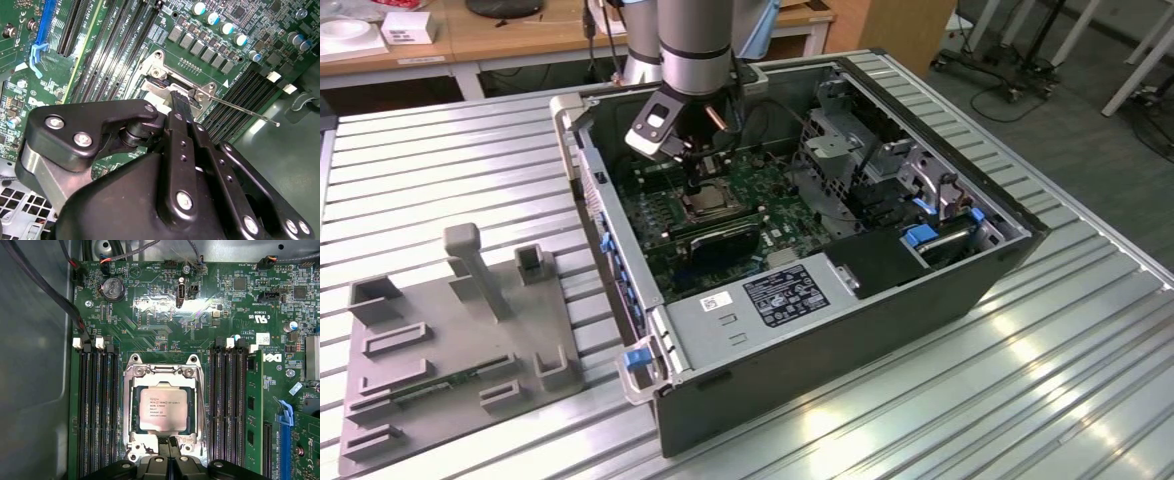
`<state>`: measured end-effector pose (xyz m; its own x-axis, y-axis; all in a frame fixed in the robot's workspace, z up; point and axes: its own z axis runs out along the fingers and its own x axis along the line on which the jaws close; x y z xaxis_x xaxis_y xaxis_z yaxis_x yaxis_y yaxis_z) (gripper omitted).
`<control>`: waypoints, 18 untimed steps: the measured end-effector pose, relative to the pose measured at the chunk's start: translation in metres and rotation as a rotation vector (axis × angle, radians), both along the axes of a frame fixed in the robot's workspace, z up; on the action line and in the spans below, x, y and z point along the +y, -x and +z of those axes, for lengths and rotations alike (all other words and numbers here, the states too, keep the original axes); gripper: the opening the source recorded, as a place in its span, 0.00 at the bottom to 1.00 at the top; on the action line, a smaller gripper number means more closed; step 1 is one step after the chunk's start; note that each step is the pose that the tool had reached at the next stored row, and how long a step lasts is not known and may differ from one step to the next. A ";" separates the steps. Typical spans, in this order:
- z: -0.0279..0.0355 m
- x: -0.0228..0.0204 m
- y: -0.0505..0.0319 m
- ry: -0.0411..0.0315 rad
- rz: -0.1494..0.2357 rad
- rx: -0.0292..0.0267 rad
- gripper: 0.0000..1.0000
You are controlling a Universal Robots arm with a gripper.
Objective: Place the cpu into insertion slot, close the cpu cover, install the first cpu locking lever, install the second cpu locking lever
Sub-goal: 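Close the cpu cover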
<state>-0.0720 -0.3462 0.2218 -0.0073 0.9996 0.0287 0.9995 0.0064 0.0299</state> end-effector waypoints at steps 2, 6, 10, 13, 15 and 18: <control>0.0000 0.0000 0.0000 0.0000 0.000 0.0000 0.11; -0.0001 0.0000 0.0000 0.0000 0.000 0.0000 0.11; -0.0001 0.0000 0.0000 -0.0001 0.000 -0.0001 0.11; -0.0001 0.0000 0.0000 0.0000 0.004 0.0000 0.11; -0.0002 0.0000 0.0000 -0.0002 0.033 -0.0001 0.11; -0.0004 0.0000 0.0000 -0.0001 0.089 -0.0001 0.11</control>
<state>-0.0720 -0.3462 0.2215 -0.0959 0.9950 0.0288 0.9950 0.0951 0.0300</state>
